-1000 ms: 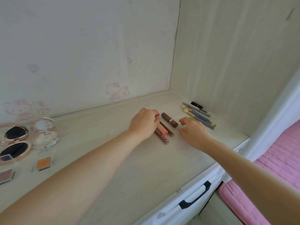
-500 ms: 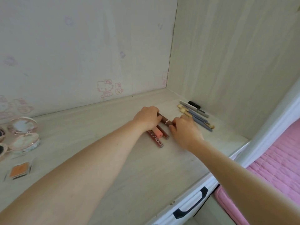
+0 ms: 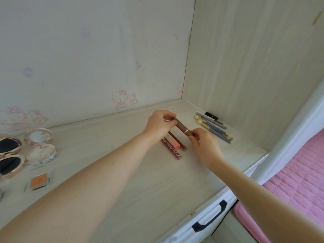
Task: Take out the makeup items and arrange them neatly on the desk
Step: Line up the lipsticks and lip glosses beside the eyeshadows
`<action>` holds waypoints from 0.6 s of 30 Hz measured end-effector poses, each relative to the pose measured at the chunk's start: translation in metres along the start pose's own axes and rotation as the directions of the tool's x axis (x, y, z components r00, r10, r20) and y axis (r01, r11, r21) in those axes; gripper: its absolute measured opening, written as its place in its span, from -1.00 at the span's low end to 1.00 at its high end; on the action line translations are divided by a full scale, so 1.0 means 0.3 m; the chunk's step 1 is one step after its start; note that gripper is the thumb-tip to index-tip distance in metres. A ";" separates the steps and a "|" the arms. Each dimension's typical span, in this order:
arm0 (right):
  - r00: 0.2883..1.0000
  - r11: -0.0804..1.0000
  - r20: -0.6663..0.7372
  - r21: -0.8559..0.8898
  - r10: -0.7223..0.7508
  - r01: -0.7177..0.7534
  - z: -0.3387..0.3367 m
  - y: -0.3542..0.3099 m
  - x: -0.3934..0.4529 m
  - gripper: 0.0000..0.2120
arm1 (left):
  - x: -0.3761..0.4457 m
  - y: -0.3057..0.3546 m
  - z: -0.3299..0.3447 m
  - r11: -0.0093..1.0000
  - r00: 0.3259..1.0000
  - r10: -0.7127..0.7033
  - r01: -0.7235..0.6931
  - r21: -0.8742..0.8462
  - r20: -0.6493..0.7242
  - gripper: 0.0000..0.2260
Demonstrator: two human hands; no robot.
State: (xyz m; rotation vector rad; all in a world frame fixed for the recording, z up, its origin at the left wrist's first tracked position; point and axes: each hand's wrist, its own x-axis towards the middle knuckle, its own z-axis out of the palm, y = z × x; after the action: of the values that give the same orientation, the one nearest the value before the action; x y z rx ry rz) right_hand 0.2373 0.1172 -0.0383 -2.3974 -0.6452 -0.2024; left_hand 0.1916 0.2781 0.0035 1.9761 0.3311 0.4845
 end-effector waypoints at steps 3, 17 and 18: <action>0.999 0.991 -0.046 0.130 0.015 -0.009 0.000 -0.039 -0.035 -0.89 | -0.046 0.040 -0.043 0.961 0.999 -0.051 0.052 -0.272 0.013 -0.81; 0.997 0.841 -0.077 0.542 0.032 0.015 0.028 -0.351 -0.238 -0.84 | -0.331 0.017 -0.273 0.757 0.988 -0.157 0.116 -0.643 -0.007 -0.80; 0.998 0.836 -0.062 0.548 0.025 0.013 0.040 -0.372 -0.251 -0.84 | -0.354 0.006 -0.292 0.755 0.986 -0.164 0.118 -0.645 -0.011 -0.80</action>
State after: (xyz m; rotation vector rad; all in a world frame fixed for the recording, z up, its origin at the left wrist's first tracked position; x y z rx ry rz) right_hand 0.1164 0.1701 -0.0091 -1.8270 -0.5706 -0.0767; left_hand 0.0567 0.3005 0.0190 1.2495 0.3017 0.4863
